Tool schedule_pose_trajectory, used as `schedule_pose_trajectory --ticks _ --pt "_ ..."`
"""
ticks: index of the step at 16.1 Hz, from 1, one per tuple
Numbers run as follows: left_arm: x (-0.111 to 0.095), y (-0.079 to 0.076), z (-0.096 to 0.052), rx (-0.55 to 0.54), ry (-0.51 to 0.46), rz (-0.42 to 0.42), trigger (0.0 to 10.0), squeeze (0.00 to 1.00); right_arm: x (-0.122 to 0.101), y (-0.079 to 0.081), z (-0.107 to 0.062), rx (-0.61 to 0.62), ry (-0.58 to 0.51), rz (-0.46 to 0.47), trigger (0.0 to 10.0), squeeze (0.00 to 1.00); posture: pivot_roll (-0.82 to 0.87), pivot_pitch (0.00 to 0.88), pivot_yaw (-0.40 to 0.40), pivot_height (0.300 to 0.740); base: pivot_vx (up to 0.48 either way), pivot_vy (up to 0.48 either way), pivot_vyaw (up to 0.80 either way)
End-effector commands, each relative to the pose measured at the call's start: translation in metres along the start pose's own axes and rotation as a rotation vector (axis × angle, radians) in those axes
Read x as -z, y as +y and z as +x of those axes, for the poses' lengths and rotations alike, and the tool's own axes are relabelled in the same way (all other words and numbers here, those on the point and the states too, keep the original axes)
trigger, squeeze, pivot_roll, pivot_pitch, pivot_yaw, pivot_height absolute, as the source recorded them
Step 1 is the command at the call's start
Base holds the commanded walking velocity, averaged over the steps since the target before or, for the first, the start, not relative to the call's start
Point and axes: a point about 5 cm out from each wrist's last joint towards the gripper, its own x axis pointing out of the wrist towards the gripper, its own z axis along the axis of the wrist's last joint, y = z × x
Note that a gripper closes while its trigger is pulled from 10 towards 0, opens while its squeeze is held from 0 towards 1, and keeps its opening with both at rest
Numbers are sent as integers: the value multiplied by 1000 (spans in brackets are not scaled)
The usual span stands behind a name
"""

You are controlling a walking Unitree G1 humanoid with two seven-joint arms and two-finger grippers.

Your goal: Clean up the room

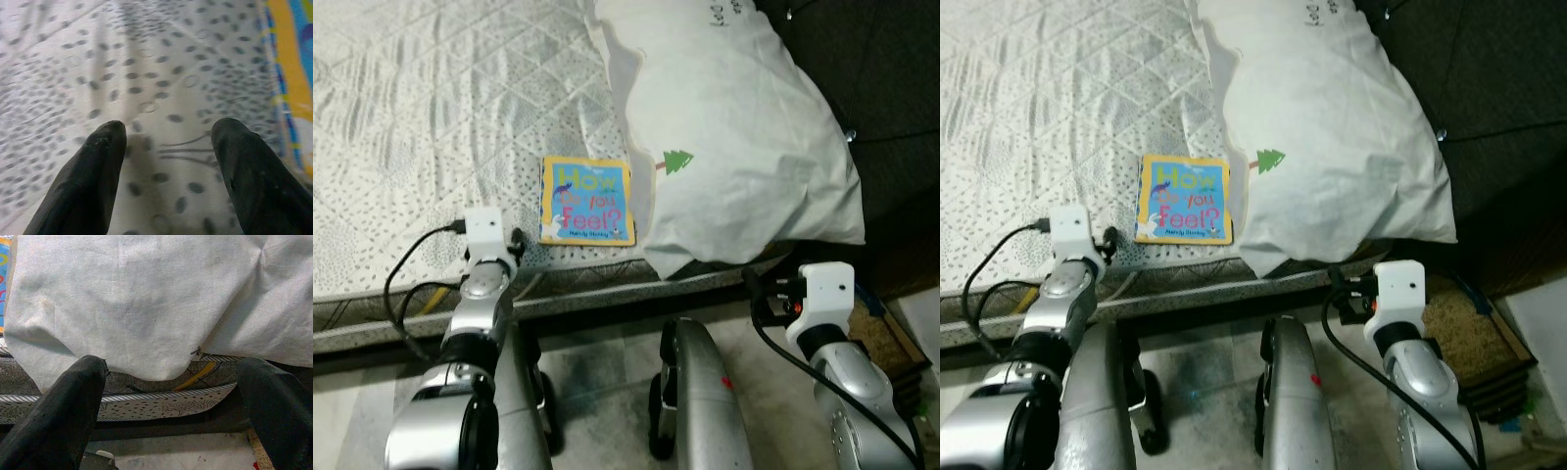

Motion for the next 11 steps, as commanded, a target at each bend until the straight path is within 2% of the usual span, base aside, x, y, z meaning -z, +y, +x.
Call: schedule_pose_trajectory --ticks 1,5,11 --pt "9 -7 -2 38 31 17 10000 0 -1 -6 -4 15 6 -11 10000 0 -193 273 -103 577 0 0 0" --pt "17 -28 -4 114 59 32 10000 0 -1 -6 -4 18 3 -10 10000 0 -197 271 -99 577 0 0 0" --pt "22 -35 -7 141 66 38 10000 0 -2 -5 -3 19 -1 -6 10000 0 -192 270 -95 577 0 0 0"
